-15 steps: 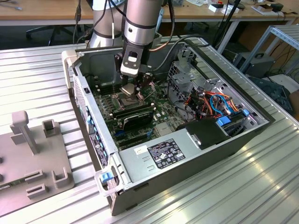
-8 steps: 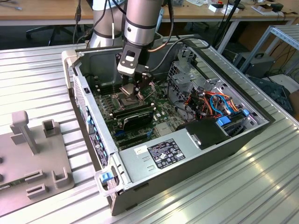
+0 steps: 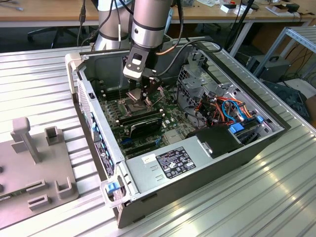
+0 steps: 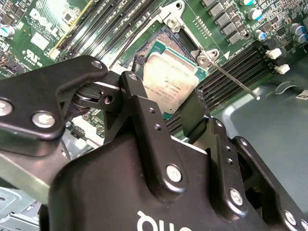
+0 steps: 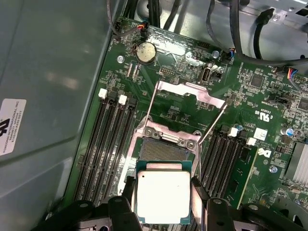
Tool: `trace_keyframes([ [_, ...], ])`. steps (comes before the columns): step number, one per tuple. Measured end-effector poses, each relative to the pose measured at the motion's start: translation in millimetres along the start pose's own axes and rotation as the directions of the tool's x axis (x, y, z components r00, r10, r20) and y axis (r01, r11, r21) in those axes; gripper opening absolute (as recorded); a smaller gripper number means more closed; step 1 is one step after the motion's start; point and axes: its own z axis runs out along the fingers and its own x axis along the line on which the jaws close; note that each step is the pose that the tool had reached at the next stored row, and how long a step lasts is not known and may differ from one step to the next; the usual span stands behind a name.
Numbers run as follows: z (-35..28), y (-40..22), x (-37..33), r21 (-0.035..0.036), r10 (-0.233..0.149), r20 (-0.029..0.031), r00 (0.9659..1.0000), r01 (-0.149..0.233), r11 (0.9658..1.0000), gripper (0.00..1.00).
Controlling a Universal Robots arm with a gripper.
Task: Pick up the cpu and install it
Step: 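Place the cpu into insertion slot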
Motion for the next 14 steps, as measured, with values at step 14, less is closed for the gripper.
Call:
trace_keyframes([
  [14, 0.8, 0.0, 0.0, 0.0033, 0.203, -0.0017, 0.9791, -0.203, 0.9791, 0.55],
])
